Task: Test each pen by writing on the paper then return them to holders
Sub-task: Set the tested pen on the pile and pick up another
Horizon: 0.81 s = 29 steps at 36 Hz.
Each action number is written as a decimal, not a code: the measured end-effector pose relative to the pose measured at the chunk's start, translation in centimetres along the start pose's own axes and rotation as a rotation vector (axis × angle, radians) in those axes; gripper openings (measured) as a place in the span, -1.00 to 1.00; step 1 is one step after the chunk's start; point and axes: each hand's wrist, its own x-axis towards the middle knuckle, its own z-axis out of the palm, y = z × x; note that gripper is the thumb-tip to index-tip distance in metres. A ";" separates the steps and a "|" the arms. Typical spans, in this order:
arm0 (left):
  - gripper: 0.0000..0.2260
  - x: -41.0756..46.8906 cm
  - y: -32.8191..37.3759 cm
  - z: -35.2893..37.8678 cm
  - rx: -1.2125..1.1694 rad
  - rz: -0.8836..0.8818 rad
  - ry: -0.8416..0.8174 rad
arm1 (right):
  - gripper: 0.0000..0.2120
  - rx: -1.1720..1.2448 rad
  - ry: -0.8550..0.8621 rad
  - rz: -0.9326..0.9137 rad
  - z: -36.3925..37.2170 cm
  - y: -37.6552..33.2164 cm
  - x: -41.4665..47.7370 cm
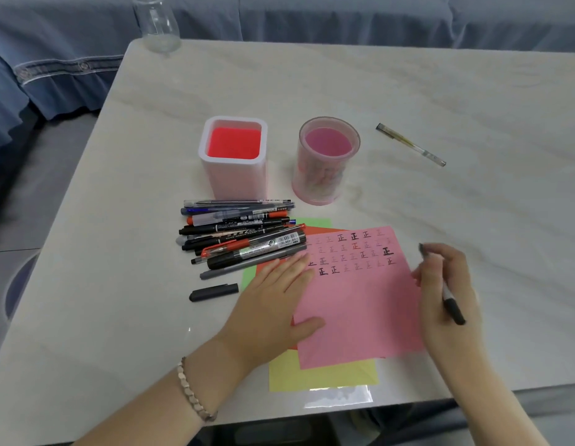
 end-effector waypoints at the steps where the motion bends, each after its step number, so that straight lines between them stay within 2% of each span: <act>1: -0.38 0.1 -0.1 -0.1 -0.014 0.001 -0.006 | -0.65 0.049 0.007 -0.018 0.3 -0.4 0.0; 4: -0.38 -0.1 -0.3 -0.4 -0.034 0.006 0.005 | -0.51 0.170 -0.042 -0.067 1.7 -1.8 0.3; 5: -0.40 -0.4 -0.4 -0.6 -0.046 0.007 0.018 | -0.52 0.227 -0.081 -0.058 2.4 -2.0 0.5; 8: -0.49 -1.3 -1.0 -0.8 -0.098 0.031 0.061 | -0.75 0.379 -0.234 0.117 4.3 -2.4 1.3; 10: -0.56 -2.1 -1.6 -0.7 -0.071 0.061 0.072 | -0.79 0.397 -0.254 0.124 5.1 -3.3 1.0; 14: -0.64 -2.9 -2.6 -0.4 -0.054 0.116 0.072 | -0.77 0.468 -0.187 0.177 6.3 -3.8 0.3; 17: -0.65 -2.9 -2.6 -0.2 -0.064 0.114 0.097 | -0.68 0.394 -0.121 0.209 7.3 -3.2 0.3; 21: -0.66 -2.9 -2.6 -0.2 -0.072 0.119 0.118 | -0.59 0.346 -0.043 0.205 8.2 -2.6 -0.2; 29: -0.68 -3.0 -2.5 -0.4 -0.093 0.108 0.110 | -0.55 0.254 0.046 0.131 10.5 -2.4 -1.2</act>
